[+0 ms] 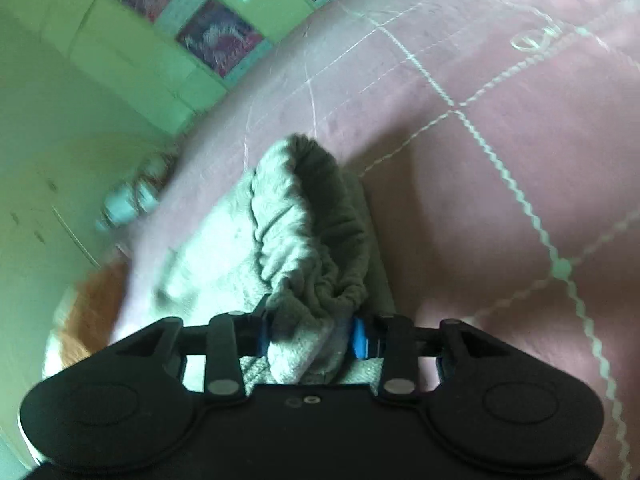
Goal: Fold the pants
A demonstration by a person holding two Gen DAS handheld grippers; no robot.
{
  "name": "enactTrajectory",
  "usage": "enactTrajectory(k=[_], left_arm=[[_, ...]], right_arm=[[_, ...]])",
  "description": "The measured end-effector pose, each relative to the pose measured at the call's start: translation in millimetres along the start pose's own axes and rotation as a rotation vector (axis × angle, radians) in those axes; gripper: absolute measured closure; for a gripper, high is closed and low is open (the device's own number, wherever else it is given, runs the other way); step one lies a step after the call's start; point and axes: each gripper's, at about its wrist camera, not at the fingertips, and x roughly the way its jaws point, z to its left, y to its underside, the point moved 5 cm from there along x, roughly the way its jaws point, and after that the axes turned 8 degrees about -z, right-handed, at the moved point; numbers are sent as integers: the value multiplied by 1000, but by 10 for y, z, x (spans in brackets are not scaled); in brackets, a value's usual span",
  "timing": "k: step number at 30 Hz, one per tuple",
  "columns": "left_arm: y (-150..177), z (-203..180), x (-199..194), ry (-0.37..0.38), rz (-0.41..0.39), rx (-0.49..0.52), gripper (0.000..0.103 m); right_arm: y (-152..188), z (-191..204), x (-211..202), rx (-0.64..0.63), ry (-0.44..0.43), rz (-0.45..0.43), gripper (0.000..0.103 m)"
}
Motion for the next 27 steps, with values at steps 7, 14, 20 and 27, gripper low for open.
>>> enactTrajectory(k=[7, 14, 20, 27], left_arm=[[-184, 452, -199, -3, -57, -269, 0], [-519, -24, 247, 188, -20, -386, 0], [-667, -320, 693, 221, 66, -308, 0], [-571, -341, 1062, 410, 166, -501, 0]], right_arm=[[-53, -27, -440, -18, -50, -122, 69], [-196, 30, -403, -26, -54, -137, 32], [-153, -63, -256, -38, -28, -93, 30], [-79, -228, 71, 58, -59, -9, 30]])
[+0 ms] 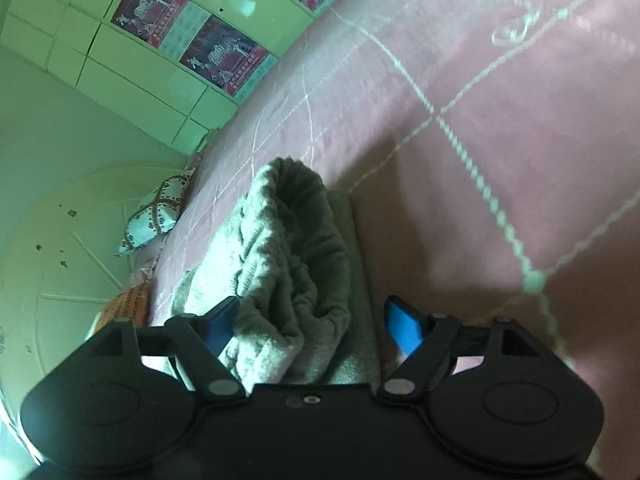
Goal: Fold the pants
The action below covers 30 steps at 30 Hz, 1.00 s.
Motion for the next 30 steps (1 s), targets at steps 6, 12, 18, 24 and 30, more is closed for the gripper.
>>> enactTrajectory(k=[6, 12, 18, 24, 30], left_arm=[[-88, 53, 238, 6, 17, -23, 0], [-221, 173, 383, 9, 22, -105, 12], [-246, 245, 459, 13, 30, -75, 23], [-233, 89, 604, 9, 79, 20, 54], [-272, -35, 439, 25, 50, 81, 76]], right_arm=[[-20, 17, 106, -14, -17, 8, 28], [-30, 84, 194, -40, -26, 33, 21], [-37, 141, 286, -66, -32, 86, 24], [-13, 170, 425, -90, -38, 142, 49], [-31, 291, 339, -155, -38, 144, 66]])
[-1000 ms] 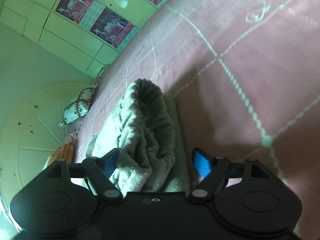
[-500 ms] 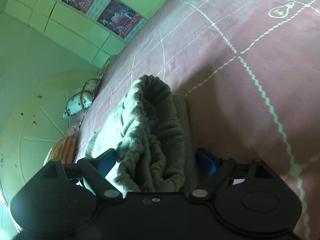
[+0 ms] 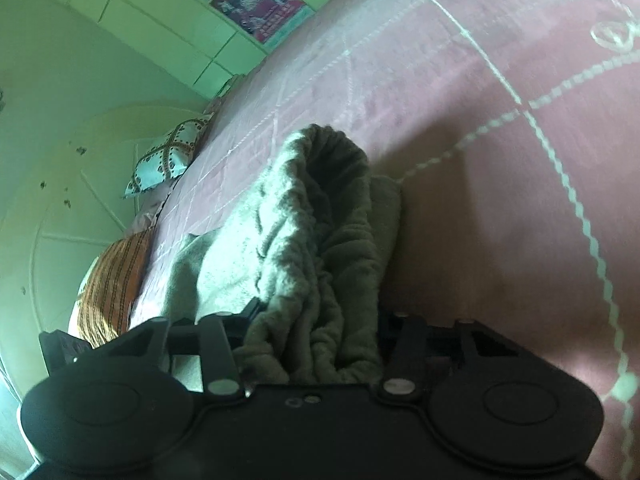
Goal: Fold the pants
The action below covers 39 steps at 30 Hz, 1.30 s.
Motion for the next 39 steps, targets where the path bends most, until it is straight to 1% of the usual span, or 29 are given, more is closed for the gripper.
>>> enactTrajectory(k=[1, 5, 7, 10, 12, 14, 17, 19, 21, 22, 23, 24, 25, 26, 27, 28, 29, 30, 31, 32, 35, 37, 39], left_arm=[[-23, -44, -43, 6, -11, 8, 78], [-205, -207, -259, 53, -64, 38, 79], [-372, -283, -281, 56, -86, 62, 79], [-713, -240, -273, 54, -120, 54, 79], [-984, -162, -202, 42, -139, 50, 79], [-1228, -56, -79, 20, -149, 27, 79], [-1470, 114, 219, -28, -136, 2, 79], [-1520, 242, 469, -63, -115, 4, 79], [-1476, 398, 724, -102, -77, 9, 78], [-1420, 482, 848, -133, -57, 12, 69], [-1343, 585, 934, -158, -51, -4, 50], [-1276, 674, 977, -121, -80, -40, 46], [-1244, 704, 976, -76, -112, -56, 36], [-1235, 712, 974, -41, -123, -61, 29], [-1238, 710, 967, -17, -125, -61, 28], [-1248, 705, 950, -18, -118, -59, 26], [-1264, 691, 889, -22, -112, -56, 19], [-1276, 686, 785, -39, -137, -42, 12], [-1284, 703, 649, -73, -177, -18, 3], [-1284, 722, 499, -106, -219, 10, 2], [-1218, 691, 183, -140, -269, 50, 2], [-1140, 621, 95, -166, -271, 84, 2], [-1076, 597, 147, -212, -237, 125, 2]], right_arm=[[-15, 60, -41, -17, -5, -3, 66], [-169, 323, -168, -82, -53, -16, 68], [-296, 477, -184, -122, -73, -25, 68], [-559, 644, -39, -145, -102, -36, 68], [-763, 722, 142, -151, -123, -43, 68], [-975, 745, 408, -142, -144, -39, 68], [-1211, 685, 889, -114, -141, -27, 68], [-1283, 600, 1229, -111, -126, -10, 68], [-1268, 428, 1492, -100, -72, 11, 63], [-1238, 328, 1639, -108, -29, 30, 59], [-1199, 222, 1754, -106, 20, 48, 43], [-1156, 124, 1834, -70, 15, 48, 42], [-1148, 43, 1821, -20, -31, 17, 41], [-1139, 1, 1796, -1, -54, 7, 41], [-1128, -14, 1772, -8, -72, 5, 41], [-1120, -29, 1738, -21, -91, 11, 41], [-1133, -40, 1707, -22, -103, 22, 41], [-1151, -65, 1642, -10, -112, 32, 39], [-1163, -94, 1549, -7, -117, 30, 35], [-1212, -142, 1468, -14, -113, 15, 28], [-1274, -237, 1135, -32, -47, -59, 22], [-1244, -129, 959, -83, -73, -109, 21], [-1186, 28, 983, -117, -75, -94, 20]])
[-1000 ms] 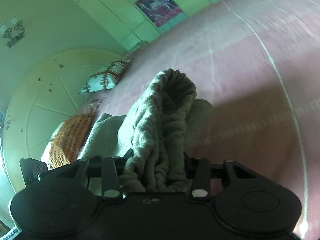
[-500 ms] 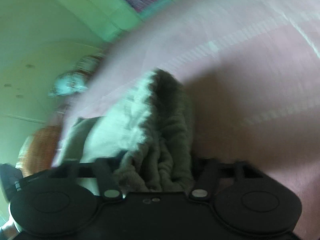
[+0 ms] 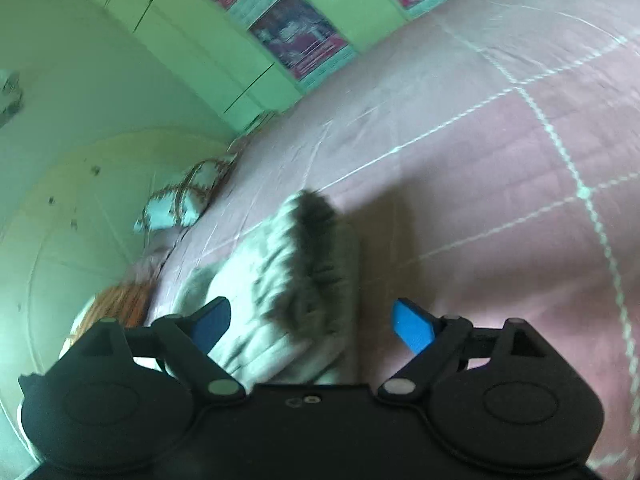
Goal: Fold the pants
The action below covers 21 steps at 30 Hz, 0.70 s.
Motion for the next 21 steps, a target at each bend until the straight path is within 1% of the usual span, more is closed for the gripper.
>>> enactTrajectory(k=[1, 2, 3, 4, 5, 7, 8, 10, 12, 14, 17, 19, 20, 21], left_arm=[[79, -25, 71, -35, 43, 47, 2], [167, -26, 151, -77, 87, 85, 1], [211, -11, 150, -90, 86, 78, 1], [211, 8, 125, -91, 69, 55, 0], [201, 18, 100, -100, 67, 45, 0], [208, 19, 3, -130, 61, 34, 0], [215, -2, -99, -141, 50, 39, 0], [289, -63, -392, -151, 25, 78, 0], [385, -86, -691, -165, 4, 105, 0], [516, -71, -980, -186, 7, 103, 0], [728, -80, -1456, -219, -9, 83, 0], [850, -95, -1711, -221, -22, 62, 0], [926, -128, -1861, -217, -26, 56, 0], [993, -177, -2002, -217, -28, 59, 0]], right_arm=[[31, 49, 55, -15, 10, 15, 18], [80, 53, 138, -28, 43, 39, 14], [129, -1, 244, -32, 116, 76, 13], [180, -77, 297, -17, 155, 103, 13], [197, -103, 269, 3, 144, 84, 13], [216, -82, 199, 36, 145, 91, 13], [222, -43, 117, 27, 145, 90, 13], [225, 99, -135, -38, 129, 28, 6], [273, 230, -417, -87, 122, -16, 6], [376, 369, -742, -173, 132, -68, 6], [617, 651, -1216, -329, 149, -160, 6], [815, 845, -1479, -442, 157, -208, 6], [916, 910, -1613, -465, 169, -240, 6], [1009, 949, -1733, -462, 166, -255, 6]])
